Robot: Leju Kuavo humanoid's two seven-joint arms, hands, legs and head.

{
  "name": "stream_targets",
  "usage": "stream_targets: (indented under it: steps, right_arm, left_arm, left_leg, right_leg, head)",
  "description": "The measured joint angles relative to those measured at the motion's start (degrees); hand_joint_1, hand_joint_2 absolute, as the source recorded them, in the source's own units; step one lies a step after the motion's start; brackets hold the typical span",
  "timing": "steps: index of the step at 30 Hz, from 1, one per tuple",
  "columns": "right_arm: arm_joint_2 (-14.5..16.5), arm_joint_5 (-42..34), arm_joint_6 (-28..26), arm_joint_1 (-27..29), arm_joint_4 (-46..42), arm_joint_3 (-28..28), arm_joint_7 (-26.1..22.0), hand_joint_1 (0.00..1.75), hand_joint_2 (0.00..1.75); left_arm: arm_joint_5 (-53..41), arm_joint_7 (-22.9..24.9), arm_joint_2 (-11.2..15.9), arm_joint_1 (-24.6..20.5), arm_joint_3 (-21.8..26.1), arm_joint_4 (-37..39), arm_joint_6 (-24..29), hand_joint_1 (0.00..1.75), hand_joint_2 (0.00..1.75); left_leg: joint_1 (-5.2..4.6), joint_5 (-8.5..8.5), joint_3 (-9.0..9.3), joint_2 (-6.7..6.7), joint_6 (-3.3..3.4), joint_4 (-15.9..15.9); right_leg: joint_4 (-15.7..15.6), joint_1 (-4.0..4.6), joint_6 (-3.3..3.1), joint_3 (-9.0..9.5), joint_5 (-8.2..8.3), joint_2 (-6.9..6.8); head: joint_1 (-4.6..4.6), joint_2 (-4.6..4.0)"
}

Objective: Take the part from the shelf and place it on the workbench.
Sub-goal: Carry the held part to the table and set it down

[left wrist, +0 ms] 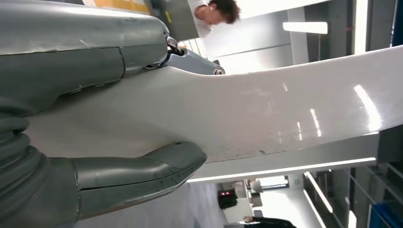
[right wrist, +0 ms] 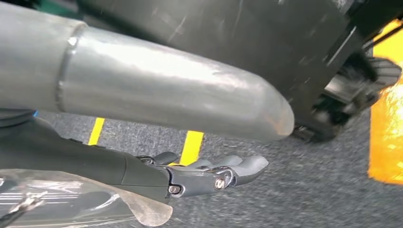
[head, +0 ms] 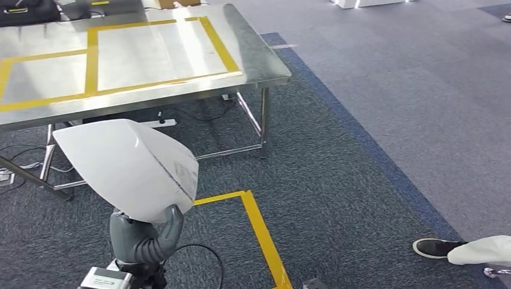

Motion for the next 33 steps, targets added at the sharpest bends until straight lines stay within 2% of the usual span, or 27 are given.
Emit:
stream_targets:
  steps: [1, 2, 3, 4, 5, 6, 7, 8, 9, 10, 11, 12, 13, 14, 16, 18, 20, 21, 22, 24, 26, 27, 29, 31, 32, 33]
  right_arm:
    - [0.0, 0.0, 0.0, 0.0, 0.0, 0.0, 0.2, 0.0, 0.0]
    - [0.0, 0.0, 0.0, 0.0, 0.0, 0.0, 0.5, 0.0, 0.0]
    - [0.0, 0.0, 0.0, 0.1, 0.0, 0.0, 0.8, 0.0, 0.0]
    - [-0.1, 0.0, 0.0, 0.3, 0.0, 0.0, 0.9, 0.0, 0.0]
    - [-0.1, 0.0, 0.0, 0.4, 0.0, 0.0, 1.0, 0.0, 0.0]
    - [-0.1, 0.0, 0.0, 0.5, 0.0, 0.0, 1.0, 0.0, 0.0]
    - [-0.2, 0.0, 0.0, 0.5, 0.0, 0.0, 1.0, 0.0, 0.0]
    - [-0.3, 0.0, 0.0, 0.5, 0.0, 0.0, 0.9, 0.0, 0.0]
    - [-0.4, 0.0, -0.1, 0.4, 0.0, 0.0, 0.8, 0.0, 0.0]
    - [-0.4, 0.0, -0.2, 0.4, 0.0, 0.0, 0.6, 0.0, 0.0]
    - [-0.5, 0.0, -0.4, 0.4, 0.0, 0.0, 0.5, 0.0, 0.0]
    - [-0.5, -0.1, -0.4, 0.4, 0.1, 0.0, 0.4, 0.0, 0.0]
    - [-0.5, -0.1, -0.5, 0.3, 0.1, 0.0, 0.3, 0.0, 0.0]
    - [-0.5, -0.1, -0.5, 0.3, 0.1, 0.0, 0.3, 0.0, 0.0]
    - [-0.5, -0.1, -0.5, 0.3, 0.1, 0.0, 0.3, 0.0, 0.0]
    - [-0.5, -0.1, -0.6, 0.4, 0.1, 0.0, 0.2, 0.0, 0.0]
    - [-0.5, -0.1, -0.7, 0.5, 0.1, 0.0, 0.2, 0.0, 0.0]
    - [-0.5, -0.2, -0.7, 0.5, 0.1, 0.0, 0.2, 0.0, 0.0]
    - [-0.5, -0.2, -0.7, 0.5, 0.1, 0.0, 0.1, 0.0, 0.0]
    - [-0.5, -0.4, -0.8, 0.3, 0.1, 0.0, -0.2, 0.0, 0.0]
    - [-0.5, -0.8, -0.9, 0.0, 0.1, 0.0, -0.6, 0.0, 0.0]
    - [-0.5, -0.9, -0.9, 0.0, 0.0, 0.0, -0.7, 0.0, 0.0]
    - [-0.5, -1.0, -0.9, 0.0, 0.0, 0.0, -0.8, 0.0, 0.0]
    - [-0.5, -1.0, -0.9, 0.0, 0.0, 0.0, -0.8, 0.0, 0.0]
    - [-0.5, -1.0, -0.9, -0.1, 0.0, 0.0, -0.8, 0.0, 0.0]
    - [-0.5, -1.0, -0.9, 0.0, 0.0, -0.1, -0.7, 0.0, 0.0]
  left_arm:
    - [-0.1, 0.2, 0.0, 0.0, 0.0, 0.0, 0.2, 1.75, 1.75]
    - [-0.2, 0.3, 0.0, 0.0, -0.1, -0.1, 0.4, 1.75, 1.75]
    - [-0.2, 0.4, 0.0, 0.0, -0.1, -0.1, 0.6, 1.75, 1.75]
    - [-0.1, 0.5, 0.0, 0.0, -0.1, -0.1, 0.7, 1.75, 1.75]
    - [-0.1, 0.5, 0.0, 0.0, -0.1, 0.0, 0.7, 1.75, 1.75]
    - [0.0, 0.5, 0.0, 0.0, -0.1, 0.0, 0.7, 1.75, 1.75]
    - [0.1, 0.5, 0.0, 0.0, -0.1, 0.0, 0.7, 1.75, 1.75]
    - [0.2, 0.5, 0.0, 0.0, -0.1, 0.0, 0.6, 1.75, 1.75]
    - [0.4, 0.5, 0.0, -0.1, -0.2, 0.0, 0.4, 1.75, 1.75]
    - [0.7, 0.5, 0.0, -0.2, -0.2, 0.0, 0.2, 1.75, 1.75]
    - [0.9, 0.5, 0.0, -0.3, -0.3, 0.0, -0.1, 1.75, 1.75]
    - [1.0, 0.5, 0.0, -0.3, -0.3, 0.0, -0.2, 1.75, 1.75]
    - [1.0, 0.5, 0.0, -0.4, -0.3, 0.0, -0.3, 1.75, 1.75]
    - [1.0, 0.5, 0.1, -0.4, -0.3, 0.0, -0.4, 1.75, 1.75]
    - [1.0, 0.5, 0.1, -0.5, -0.3, 0.0, -0.4, 1.75, 1.75]
    - [1.0, 0.5, 0.2, -0.6, -0.5, 0.0, -0.4, 1.75, 1.75]
    - [1.0, 0.5, 0.2, -0.7, -0.6, 0.0, -0.6, 1.75, 1.75]
    - [1.0, 0.4, 0.2, -0.7, -0.6, 0.1, -0.7, 1.75, 1.75]
    - [1.0, 0.4, 0.3, -0.7, -0.6, 0.1, -0.8, 1.75, 1.75]
    - [1.0, 0.4, 0.3, -0.7, -0.7, 0.1, -1.0, 1.75, 1.75]
    - [1.0, 0.4, 0.3, -0.8, -0.7, 0.1, -1.0, 1.75, 1.75]
    - [1.0, 0.4, 0.3, -0.8, -0.7, 0.1, -1.0, 1.75, 1.75]
    - [1.0, 0.4, 0.3, -0.7, -0.7, 0.1, -1.0, 1.75, 1.75]
    - [1.0, 0.4, 0.3, -0.7, -0.8, 0.1, -1.0, 1.75, 1.75]
    - [1.0, 0.4, 0.2, -0.8, -0.8, 0.1, -1.0, 1.75, 1.75]
    - [1.0, 0.4, 0.2, -0.8, -0.9, 0.1, -1.0, 1.75, 1.75]
  left_leg:
    - [0.2, 0.15, 0.06, -0.72, 0.3, -0.2]
    - [0.36, 0.21, 0.09, -1.4, 0.51, -0.3]
    - [0.41, 0.2, 0.05, -2.14, 0.64, -0.3]
    - [0.42, 0.16, 0.05, -2.97, 0.7, -0.3]
    - [0.4, 0.12, 0.08, -3.8, 0.75, -0.3]
    - [0.39, 0.09, 0.14, -4.7, 0.75, -0.2]
    - [0.4, 0.06, 0.23, -5.61, 0.72, -0.2]
    - [0.43, 0.0, 0.34, -6.46, 0.64, -0.2]
    - [0.4, -0.08, 0.4, -7.26, 0.48, -0.1]
    - [0.38, -0.15, 0.34, -8.01, 0.27, 0.0]
    - [0.42, -0.14, 0.2, -8.64, -0.03, 0.1]
    - [0.48, -0.05, 0.02, -9.22, -0.36, 0.1]
    - [0.61, 0.11, -0.14, -9.86, -0.7, 0.0]
    - [0.68, 0.14, -0.25, -9.82, -1.03, 0.0]
    - [0.48, -0.99, -1.04, -7.35, -1.63, 1.8]
    - [0.38, -4.1, -3.66, -4.04, -2.07, 7.6]
    - [0.57, -6.71, -6.87, -3.14, -2.27, 14.3]
    - [0.63, -6.74, -7.53, -3.02, -2.27, 15.7]
    - [0.65, -5.68, -7.07, -2.96, -2.18, 14.8]
    - [0.58, -2.02, -3.42, -2.64, -1.69, 7.8]
    - [0.31, -0.23, -0.11, -2.12, -1.15, 1.5]
    - [0.17, -0.31, 0.48, -1.94, -0.95, 0.3]
    - [0.15, -0.46, 0.62, -2.07, -0.59, -0.1]
    - [0.44, -0.28, 1.03, -2.28, -0.03, -0.8]
    - [0.61, -0.18, 1.23, -2.35, 0.26, -1.1]
    - [0.65, -0.2, 1.31, -2.42, 0.46, -1.1]
  right_leg:
    - [1.7, -0.12, 0.23, -0.74, -1.11, 1.68]
    - [4.7, -0.24, 0.39, -2.31, -2.66, 3.7]
    - [8.7, -0.3, 0.47, -4.43, -4.36, 5.08]
    - [12.5, -0.31, 0.51, -6.68, -5.56, 5.63]
    - [15.2, -0.3, 0.53, -8.47, -5.92, 5.83]
    - [15.8, -0.3, 0.5, -9.4, -5.04, 5.93]
    - [14.0, -0.32, 0.43, -9.23, -3.01, 6.1]
    - [10.5, -0.39, 0.34, -8.15, -0.37, 6.69]
    - [6.7, -0.5, 0.21, -6.84, 1.74, 8.04]
    - [3.3, -0.64, 0.07, -5.49, 3.04, 9.3]
    - [1.3, -0.71, -0.08, -4.56, 3.52, 10.33]
    - [0.7, -0.68, -0.26, -4.1, 3.27, 10.82]
    - [0.4, -0.62, -0.54, -3.79, 3.27, 10.38]
    - [0.3, -0.61, -0.89, -3.66, 3.39, 9.75]
    - [0.1, -0.72, -1.64, -3.36, 3.54, 8.36]
    - [0.0, -0.65, -2.11, -3.08, 3.41, 6.78]
    - [0.0, -0.48, -2.32, -2.89, 3.17, 5.06]
    - [0.0, -0.43, -2.33, -2.81, 3.05, 4.38]
    - [0.0, -0.39, -2.31, -2.71, 2.94, 3.83]
    - [0.0, -0.36, -2.17, -2.4, 2.73, 3.24]
    - [0.0, -0.17, -1.76, -2.28, 2.54, 2.99]
    - [0.0, -0.1, -1.47, -2.29, 2.49, 2.93]
    - [-0.3, -0.04, -0.78, -2.18, 2.44, 2.77]
    - [0.6, -0.11, -0.17, -2.59, 1.55, 3.55]
    - [2.6, -0.14, 0.02, -3.63, 0.41, 4.25]
    - [5.9, -0.2, 0.13, -5.34, -1.15, 5.03]
  head:
    - [0.16, 0.0]
    - [0.35, 0.0]
    - [0.47, 0.0]
    - [0.53, 0.0]
    - [0.51, 0.0]
    - [0.52, 0.0]
    - [0.52, 0.0]
    - [0.53, 0.0]
    - [0.52, 0.0]
    - [0.5, 0.0]
    - [0.47, 0.0]
    - [0.44, 0.0]
    - [0.44, 0.0]
    - [0.44, 0.0]
    - [0.04, 0.0]
    - [-0.41, 0.0]
    - [-0.45, 0.0]
    - [-0.46, 0.0]
    - [-0.46, 0.0]
    - [-0.46, 0.0]
    - [-0.44, 0.0]
    - [-0.43, 0.0]
    - [-0.41, 0.0]
    - [-0.22, 0.0]
    - [-0.09, 0.0]
    - [0.06, 0.0]
